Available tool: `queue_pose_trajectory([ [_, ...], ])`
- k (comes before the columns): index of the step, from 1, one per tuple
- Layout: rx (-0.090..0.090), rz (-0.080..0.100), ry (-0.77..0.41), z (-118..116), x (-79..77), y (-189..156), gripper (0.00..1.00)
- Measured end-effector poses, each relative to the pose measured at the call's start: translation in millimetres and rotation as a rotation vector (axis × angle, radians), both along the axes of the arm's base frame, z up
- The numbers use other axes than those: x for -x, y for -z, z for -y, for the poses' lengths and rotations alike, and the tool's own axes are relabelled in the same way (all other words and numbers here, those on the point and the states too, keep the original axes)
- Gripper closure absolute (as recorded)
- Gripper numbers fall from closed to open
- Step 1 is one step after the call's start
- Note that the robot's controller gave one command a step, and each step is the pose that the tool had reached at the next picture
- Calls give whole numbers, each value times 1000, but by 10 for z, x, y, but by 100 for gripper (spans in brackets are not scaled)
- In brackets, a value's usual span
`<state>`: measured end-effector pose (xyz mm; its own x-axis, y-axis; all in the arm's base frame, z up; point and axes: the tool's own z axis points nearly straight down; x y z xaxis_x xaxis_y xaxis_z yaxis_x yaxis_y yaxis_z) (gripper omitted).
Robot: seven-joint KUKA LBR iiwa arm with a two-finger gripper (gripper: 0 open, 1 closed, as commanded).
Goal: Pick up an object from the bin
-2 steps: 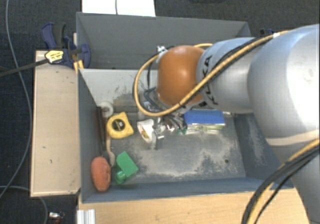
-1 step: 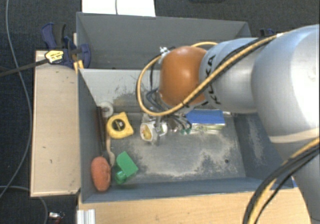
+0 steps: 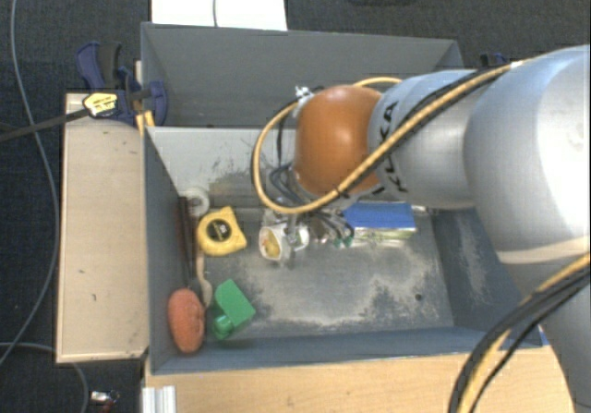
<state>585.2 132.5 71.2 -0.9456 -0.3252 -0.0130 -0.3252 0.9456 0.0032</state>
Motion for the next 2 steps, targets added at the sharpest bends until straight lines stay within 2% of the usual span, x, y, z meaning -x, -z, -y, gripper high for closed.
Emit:
queue_pose_trajectory([
  [1,0,-2,-32,29,105,-693,100],
  [2,-1,0,31,66,45,-1123,100],
])
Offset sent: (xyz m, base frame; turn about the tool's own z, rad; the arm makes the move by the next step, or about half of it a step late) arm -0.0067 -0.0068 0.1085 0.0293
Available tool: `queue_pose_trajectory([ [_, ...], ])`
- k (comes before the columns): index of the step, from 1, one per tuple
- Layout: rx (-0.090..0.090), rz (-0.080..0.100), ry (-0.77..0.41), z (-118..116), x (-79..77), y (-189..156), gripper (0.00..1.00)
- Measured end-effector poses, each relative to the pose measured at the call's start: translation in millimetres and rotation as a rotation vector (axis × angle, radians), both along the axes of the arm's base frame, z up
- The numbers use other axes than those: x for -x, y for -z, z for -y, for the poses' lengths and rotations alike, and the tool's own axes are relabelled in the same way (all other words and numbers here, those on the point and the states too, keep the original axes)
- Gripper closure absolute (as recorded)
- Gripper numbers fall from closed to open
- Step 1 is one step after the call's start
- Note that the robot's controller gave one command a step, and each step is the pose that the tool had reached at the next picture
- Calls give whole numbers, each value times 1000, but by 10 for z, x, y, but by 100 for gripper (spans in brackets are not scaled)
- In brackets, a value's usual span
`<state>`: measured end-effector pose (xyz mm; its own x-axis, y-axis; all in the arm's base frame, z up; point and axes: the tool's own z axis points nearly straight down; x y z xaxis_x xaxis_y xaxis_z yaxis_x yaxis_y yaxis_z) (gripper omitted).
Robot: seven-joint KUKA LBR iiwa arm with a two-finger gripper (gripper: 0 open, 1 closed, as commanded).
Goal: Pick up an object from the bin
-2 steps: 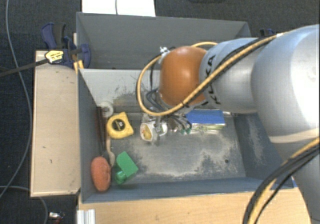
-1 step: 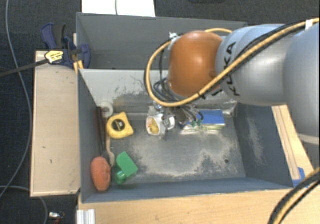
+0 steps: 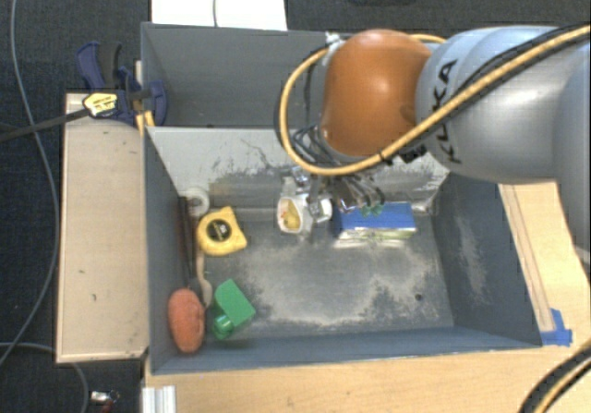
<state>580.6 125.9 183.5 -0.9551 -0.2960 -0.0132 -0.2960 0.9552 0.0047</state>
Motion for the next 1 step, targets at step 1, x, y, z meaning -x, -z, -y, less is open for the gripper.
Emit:
queue_pose_trajectory([
  [1,0,1,-38,26,-70,-632,100],
])
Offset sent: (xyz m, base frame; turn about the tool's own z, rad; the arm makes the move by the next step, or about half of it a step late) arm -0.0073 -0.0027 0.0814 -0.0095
